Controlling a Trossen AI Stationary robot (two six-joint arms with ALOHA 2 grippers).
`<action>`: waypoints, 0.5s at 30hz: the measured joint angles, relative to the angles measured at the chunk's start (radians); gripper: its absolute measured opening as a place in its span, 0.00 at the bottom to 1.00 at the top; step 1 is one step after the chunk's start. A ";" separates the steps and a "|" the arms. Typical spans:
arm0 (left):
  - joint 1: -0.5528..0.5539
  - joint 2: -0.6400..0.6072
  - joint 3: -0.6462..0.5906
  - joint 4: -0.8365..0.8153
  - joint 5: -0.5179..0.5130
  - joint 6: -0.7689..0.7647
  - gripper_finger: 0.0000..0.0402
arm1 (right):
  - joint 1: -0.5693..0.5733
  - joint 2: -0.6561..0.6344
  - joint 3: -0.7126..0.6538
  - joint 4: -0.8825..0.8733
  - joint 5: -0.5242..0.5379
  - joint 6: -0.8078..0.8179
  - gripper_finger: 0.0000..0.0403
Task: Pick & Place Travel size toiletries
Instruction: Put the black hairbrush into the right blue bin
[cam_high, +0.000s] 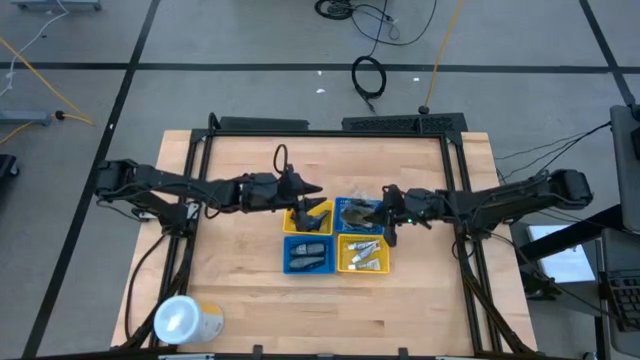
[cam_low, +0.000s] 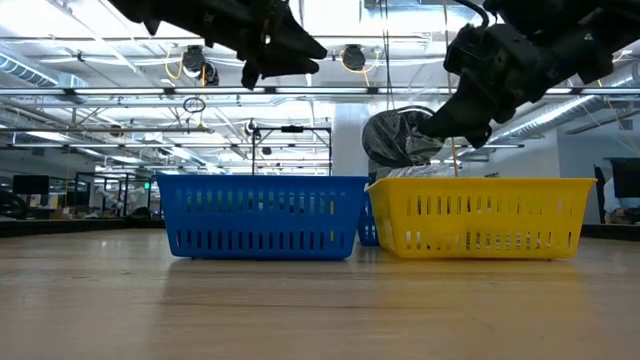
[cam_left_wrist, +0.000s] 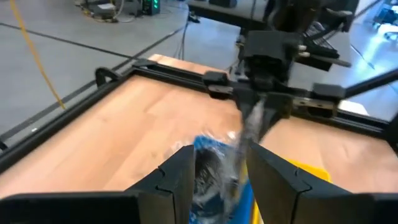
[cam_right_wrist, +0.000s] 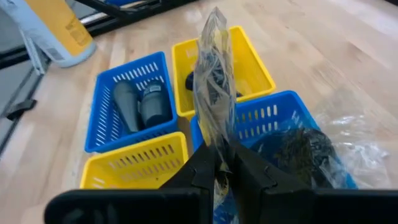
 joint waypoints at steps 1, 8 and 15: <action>-0.008 0.000 0.000 -0.004 0.000 0.000 0.36 | 0.007 0.000 0.000 -0.006 0.013 0.001 0.05; -0.045 0.000 0.000 -0.017 0.001 0.009 0.36 | 0.022 0.000 0.000 -0.014 0.039 0.014 0.05; -0.061 0.000 0.000 -0.023 0.001 0.010 0.36 | 0.021 0.000 -0.087 0.083 0.049 0.050 0.05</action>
